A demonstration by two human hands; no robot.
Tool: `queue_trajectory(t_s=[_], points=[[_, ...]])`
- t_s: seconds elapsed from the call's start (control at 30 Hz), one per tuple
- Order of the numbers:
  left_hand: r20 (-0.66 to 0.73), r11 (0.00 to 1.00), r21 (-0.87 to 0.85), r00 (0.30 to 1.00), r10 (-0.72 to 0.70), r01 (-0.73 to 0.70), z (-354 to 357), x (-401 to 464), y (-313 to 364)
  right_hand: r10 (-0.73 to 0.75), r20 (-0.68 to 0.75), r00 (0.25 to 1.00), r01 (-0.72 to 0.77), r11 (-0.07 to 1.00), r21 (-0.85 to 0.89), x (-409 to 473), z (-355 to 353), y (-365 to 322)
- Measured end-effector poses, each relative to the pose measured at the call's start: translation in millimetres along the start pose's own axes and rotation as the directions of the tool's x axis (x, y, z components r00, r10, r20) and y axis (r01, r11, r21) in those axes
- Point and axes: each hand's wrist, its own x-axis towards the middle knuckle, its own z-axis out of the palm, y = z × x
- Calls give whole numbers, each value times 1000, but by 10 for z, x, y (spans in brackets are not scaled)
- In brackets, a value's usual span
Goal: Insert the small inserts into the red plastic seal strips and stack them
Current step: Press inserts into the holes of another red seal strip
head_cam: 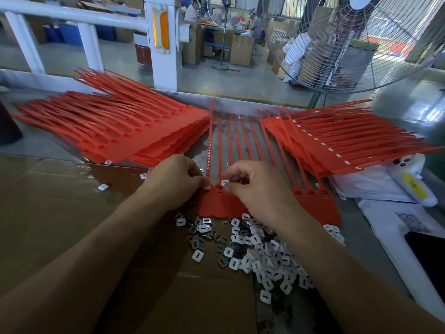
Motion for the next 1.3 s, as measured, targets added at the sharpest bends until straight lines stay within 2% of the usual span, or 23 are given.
queue_trajectory(t_s=[0.3, 0.6, 0.8, 1.0, 1.17, 1.3], points=[[-30, 999, 50, 999, 17, -16, 32, 27, -40, 3, 19, 1000, -1, 996, -94, 17, 99, 21], [-20, 998, 57, 999, 26, -25, 26, 22, -49, -77, 51, 996, 83, 989, -122, -101, -5, 48], [-27, 998, 57, 999, 22, -20, 26, 13, -45, -187, 106, 977, 211, 925, -315, -142, 12, 3], [-17, 999, 37, 1000, 17, -17, 17, -1, -41, -182, 191, 965, 255, 828, -500, -168, 22, -99], [-21, 999, 40, 1000, 19, -18, 22, -12, -33, -164, 189, 968, 241, 817, -524, -123, -8, -144], [-14, 1000, 29, 1000, 9, -8, 29, -10, -48, -131, 210, 969, 216, 860, -461, -119, -84, -97]])
